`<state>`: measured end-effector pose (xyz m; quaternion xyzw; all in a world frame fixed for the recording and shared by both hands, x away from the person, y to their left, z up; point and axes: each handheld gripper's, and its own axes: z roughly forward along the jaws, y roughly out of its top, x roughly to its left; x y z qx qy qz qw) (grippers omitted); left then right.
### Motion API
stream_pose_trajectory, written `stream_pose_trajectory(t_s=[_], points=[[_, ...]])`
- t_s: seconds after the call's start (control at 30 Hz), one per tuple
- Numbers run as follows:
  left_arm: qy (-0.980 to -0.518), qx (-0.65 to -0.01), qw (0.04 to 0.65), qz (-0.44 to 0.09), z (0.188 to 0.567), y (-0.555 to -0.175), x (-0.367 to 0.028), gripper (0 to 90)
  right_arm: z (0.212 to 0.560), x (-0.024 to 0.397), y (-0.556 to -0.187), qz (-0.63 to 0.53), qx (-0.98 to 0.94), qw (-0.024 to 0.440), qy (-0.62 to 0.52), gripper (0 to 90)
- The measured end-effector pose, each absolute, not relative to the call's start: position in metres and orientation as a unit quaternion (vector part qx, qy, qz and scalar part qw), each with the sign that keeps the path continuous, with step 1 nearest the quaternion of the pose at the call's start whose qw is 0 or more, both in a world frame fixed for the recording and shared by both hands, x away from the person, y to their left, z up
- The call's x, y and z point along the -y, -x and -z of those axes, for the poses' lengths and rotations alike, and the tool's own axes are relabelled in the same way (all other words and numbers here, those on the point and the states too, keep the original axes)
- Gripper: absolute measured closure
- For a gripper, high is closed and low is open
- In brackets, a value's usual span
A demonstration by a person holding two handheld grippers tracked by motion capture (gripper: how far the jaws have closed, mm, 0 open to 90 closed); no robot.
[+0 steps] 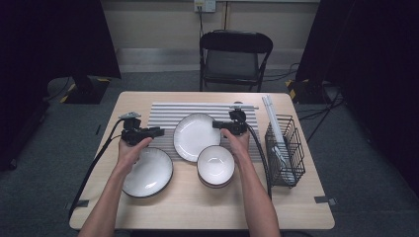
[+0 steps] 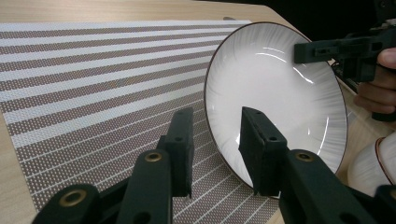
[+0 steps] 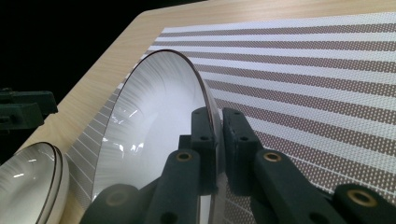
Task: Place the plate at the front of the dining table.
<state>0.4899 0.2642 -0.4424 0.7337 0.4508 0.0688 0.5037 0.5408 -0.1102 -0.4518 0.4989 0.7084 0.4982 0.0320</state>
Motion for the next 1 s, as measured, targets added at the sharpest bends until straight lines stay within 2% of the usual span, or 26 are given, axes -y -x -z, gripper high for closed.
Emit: stream_pose_trajectory(t_s=[0.7, 1.0], points=[[-0.73, -0.454, 0.505, -0.084, 0.438, -0.479, -0.284, 66.0, 0.45, 0.1, -0.567, -0.508, -0.696, 0.038, -0.506, 84.0], [-0.726, -0.456, 0.507, -0.088, 0.438, -0.472, -0.294, 66.0, 0.457, 0.102, -0.57, -0.482, -0.705, 0.062, -0.517, 85.3]])
